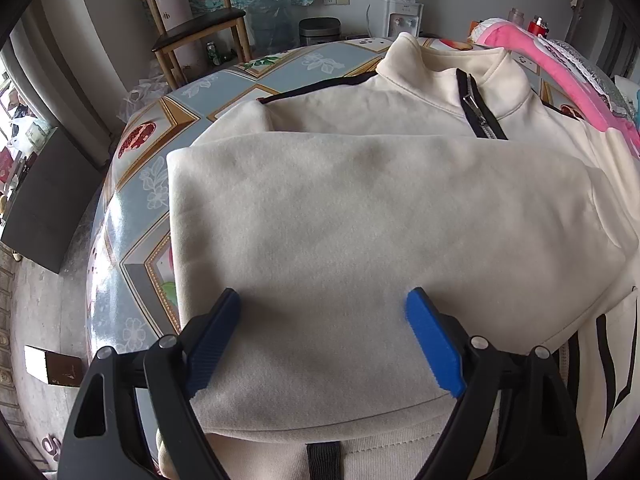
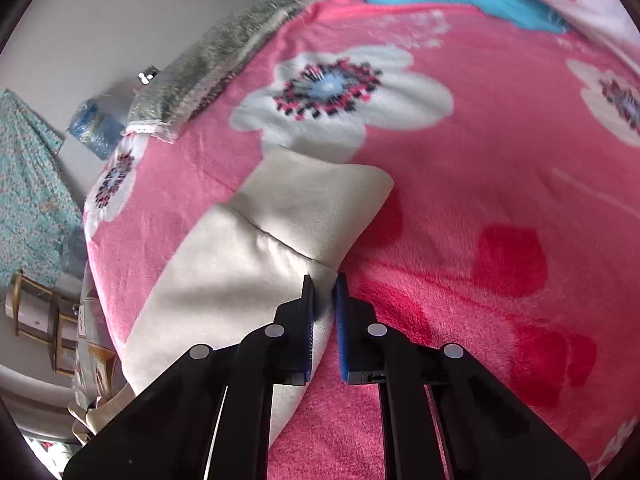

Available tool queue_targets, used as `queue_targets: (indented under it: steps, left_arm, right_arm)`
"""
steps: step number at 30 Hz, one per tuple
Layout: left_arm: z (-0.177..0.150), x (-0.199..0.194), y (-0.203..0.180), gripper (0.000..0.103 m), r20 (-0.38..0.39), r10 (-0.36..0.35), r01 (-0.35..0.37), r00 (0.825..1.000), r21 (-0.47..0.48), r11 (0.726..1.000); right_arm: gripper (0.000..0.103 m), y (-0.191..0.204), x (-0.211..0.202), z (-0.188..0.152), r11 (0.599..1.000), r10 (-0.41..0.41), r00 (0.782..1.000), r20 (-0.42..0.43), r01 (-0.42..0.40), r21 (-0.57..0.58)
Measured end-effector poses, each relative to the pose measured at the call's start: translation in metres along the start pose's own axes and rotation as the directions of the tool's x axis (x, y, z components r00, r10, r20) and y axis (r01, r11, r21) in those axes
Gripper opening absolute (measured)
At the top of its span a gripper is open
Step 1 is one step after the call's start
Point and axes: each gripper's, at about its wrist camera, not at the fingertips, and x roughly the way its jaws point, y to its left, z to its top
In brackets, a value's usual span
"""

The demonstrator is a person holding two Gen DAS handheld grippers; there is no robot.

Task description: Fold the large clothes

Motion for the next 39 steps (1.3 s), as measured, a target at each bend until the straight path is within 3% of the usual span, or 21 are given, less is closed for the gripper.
queue_targets:
  steps: [4, 9, 14, 18, 20, 24, 30, 33, 34, 35, 37, 39]
  left_arm:
    - [-0.001, 0.0, 0.0, 0.084, 0.007, -0.002, 0.002, 1.0, 0.002, 1.0]
    - [-0.003, -0.008, 0.001, 0.084, 0.034, 0.018, -0.018, 0.999, 0.005, 1.0]
    - [-0.008, -0.022, 0.008, 0.083, 0.057, 0.018, -0.018, 0.998, -0.01, 1.0]
    - [-0.016, -0.03, 0.016, 0.083, 0.06, 0.012, -0.01, 0.998, -0.032, 0.999]
    - [-0.021, -0.034, 0.019, 0.083, 0.059, 0.011, -0.009, 0.998, -0.038, 0.999]
    - [-0.03, -0.043, 0.026, 0.083, 0.063, 0.008, -0.006, 0.998, -0.042, 0.999]
    - [-0.037, -0.057, 0.039, 0.081, 0.083, -0.004, 0.008, 0.997, -0.047, 0.999]
    - [-0.04, -0.061, 0.044, 0.081, 0.095, -0.023, 0.027, 0.995, -0.044, 0.999]
    - [-0.041, -0.062, 0.045, 0.081, 0.098, -0.029, 0.034, 0.995, -0.046, 0.998]
    - [-0.041, -0.063, 0.046, 0.081, 0.1, -0.035, 0.04, 0.994, -0.048, 0.998]
    - [-0.041, -0.065, 0.049, 0.081, 0.11, -0.057, 0.063, 0.992, -0.059, 0.996]
    - [-0.039, -0.066, 0.05, 0.08, 0.119, -0.081, 0.09, 0.99, -0.071, 0.993]
  right_arm:
    - [0.008, 0.032, -0.04, 0.0, 0.994, 0.039, 0.995, 0.095, -0.029, -0.109]
    - [0.007, 0.1, -0.117, -0.018, 0.941, 0.191, 0.963, 0.192, -0.124, -0.314]
    - [0.007, 0.179, -0.195, -0.063, 0.809, 0.422, 0.884, 0.199, -0.269, -0.523]
    - [0.007, 0.236, -0.232, -0.124, 0.661, 0.571, 0.814, 0.106, -0.38, -0.646]
    - [0.007, 0.258, -0.234, -0.156, 0.601, 0.605, 0.795, 0.049, -0.415, -0.682]
    - [0.007, 0.3, -0.202, -0.235, 0.502, 0.596, 0.797, -0.101, -0.468, -0.727]
    - [0.008, 0.33, -0.104, -0.363, 0.397, 0.373, 0.872, -0.318, -0.46, -0.794]
    - [0.014, 0.326, -0.083, -0.397, 0.354, 0.289, 0.884, -0.367, -0.454, -0.817]
    - [0.024, 0.324, -0.08, -0.402, 0.346, 0.281, 0.882, -0.379, -0.461, -0.817]
    - [0.03, 0.321, -0.081, -0.403, 0.34, 0.281, 0.871, -0.403, -0.483, -0.807]
    - [0.053, 0.312, -0.084, -0.398, 0.335, 0.309, 0.821, -0.48, -0.566, -0.753]
    - [0.059, 0.303, -0.096, -0.395, 0.323, 0.358, 0.739, -0.57, -0.671, -0.667]
